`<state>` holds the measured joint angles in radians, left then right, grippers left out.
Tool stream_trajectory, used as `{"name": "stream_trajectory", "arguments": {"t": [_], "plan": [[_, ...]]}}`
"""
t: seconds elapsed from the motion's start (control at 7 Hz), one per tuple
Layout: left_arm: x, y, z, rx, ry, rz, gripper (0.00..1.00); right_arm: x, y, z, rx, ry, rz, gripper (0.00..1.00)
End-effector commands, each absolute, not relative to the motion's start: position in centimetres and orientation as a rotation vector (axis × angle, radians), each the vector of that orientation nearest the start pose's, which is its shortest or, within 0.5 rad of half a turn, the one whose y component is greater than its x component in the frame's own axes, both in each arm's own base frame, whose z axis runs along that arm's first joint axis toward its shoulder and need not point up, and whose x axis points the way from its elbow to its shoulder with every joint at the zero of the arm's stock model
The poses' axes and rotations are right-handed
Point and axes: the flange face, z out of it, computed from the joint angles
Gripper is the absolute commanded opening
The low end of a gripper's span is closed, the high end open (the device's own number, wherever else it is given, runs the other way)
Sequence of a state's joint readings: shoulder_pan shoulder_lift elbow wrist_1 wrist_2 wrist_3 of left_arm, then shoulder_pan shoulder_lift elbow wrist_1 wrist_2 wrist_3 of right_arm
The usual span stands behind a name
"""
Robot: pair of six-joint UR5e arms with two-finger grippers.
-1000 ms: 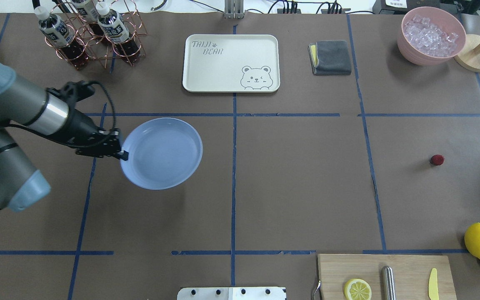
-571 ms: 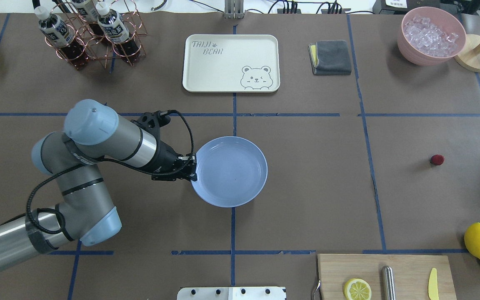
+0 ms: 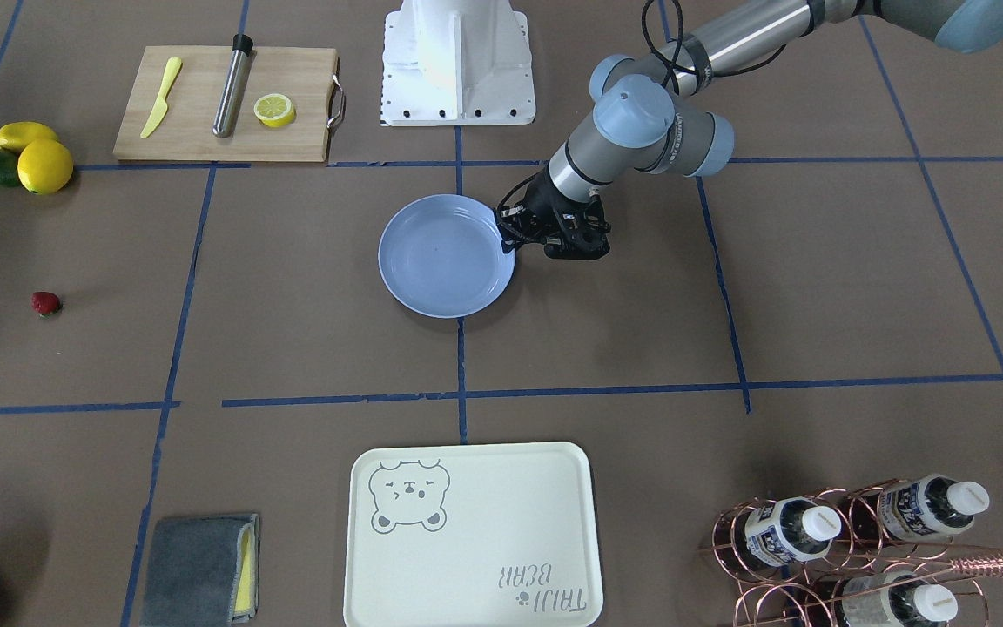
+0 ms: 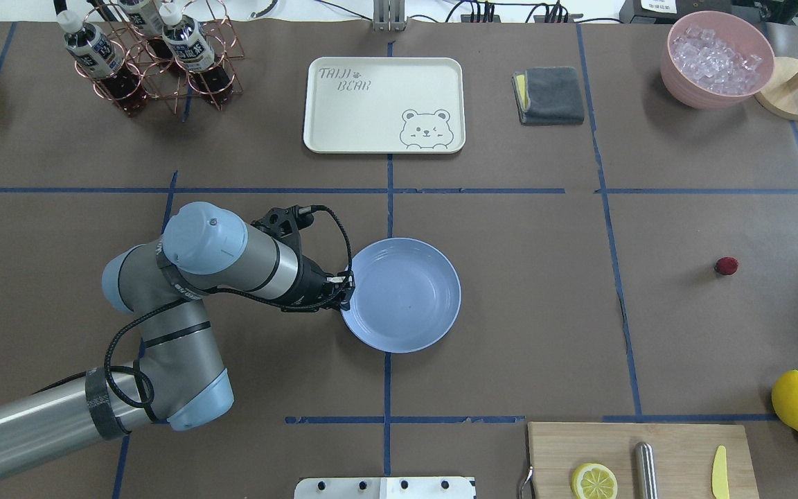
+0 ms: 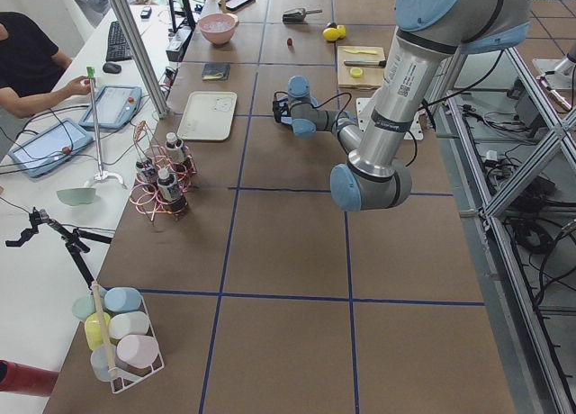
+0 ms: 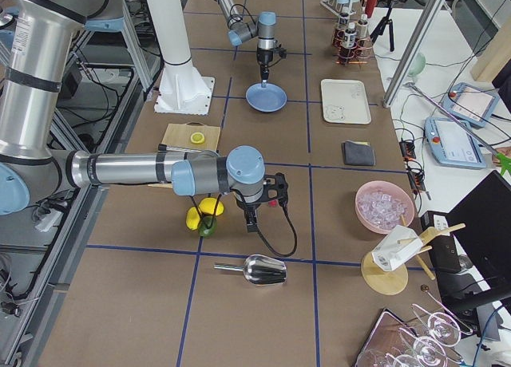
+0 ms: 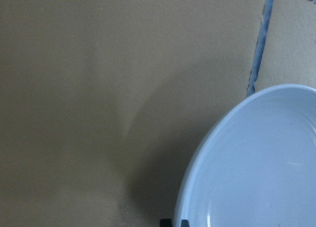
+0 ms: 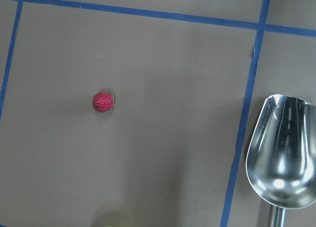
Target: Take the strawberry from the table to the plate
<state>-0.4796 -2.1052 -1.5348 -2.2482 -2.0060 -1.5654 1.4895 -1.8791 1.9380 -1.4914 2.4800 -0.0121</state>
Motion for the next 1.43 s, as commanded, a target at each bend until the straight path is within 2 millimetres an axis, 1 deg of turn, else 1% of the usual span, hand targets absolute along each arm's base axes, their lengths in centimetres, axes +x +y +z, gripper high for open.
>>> {"name": "stream_trajectory", "arguments": {"t": [0.0,0.14,0.43,0.71,1.0,1.29], "plan": [[56.4,-39.7,28.6,-0.091,1.206,-0.162,0.00,2.4,-37.4,58.9,0.102,-0.913,-0.151,1.00],[56.2,-39.7,28.6,-0.090,1.207,-0.165,0.00,2.4,-37.4,58.9,0.102,-0.913,-0.151,1.00],[55.1,-40.2,27.8,-0.074,1.223,-0.173,0.00,2.4,-37.4,58.9,0.101,-0.913,-0.150,1.00],[54.9,-40.2,28.4,-0.075,1.215,-0.178,0.00,2.4,-37.4,58.9,0.101,-0.913,-0.148,1.00],[54.6,-40.5,29.1,-0.032,1.202,-0.211,0.00,2.4,-37.4,58.9,0.101,-0.913,-0.150,1.00],[54.6,-40.5,29.2,-0.027,1.201,-0.213,0.00,2.4,-37.4,58.9,0.101,-0.913,-0.150,1.00]]}}
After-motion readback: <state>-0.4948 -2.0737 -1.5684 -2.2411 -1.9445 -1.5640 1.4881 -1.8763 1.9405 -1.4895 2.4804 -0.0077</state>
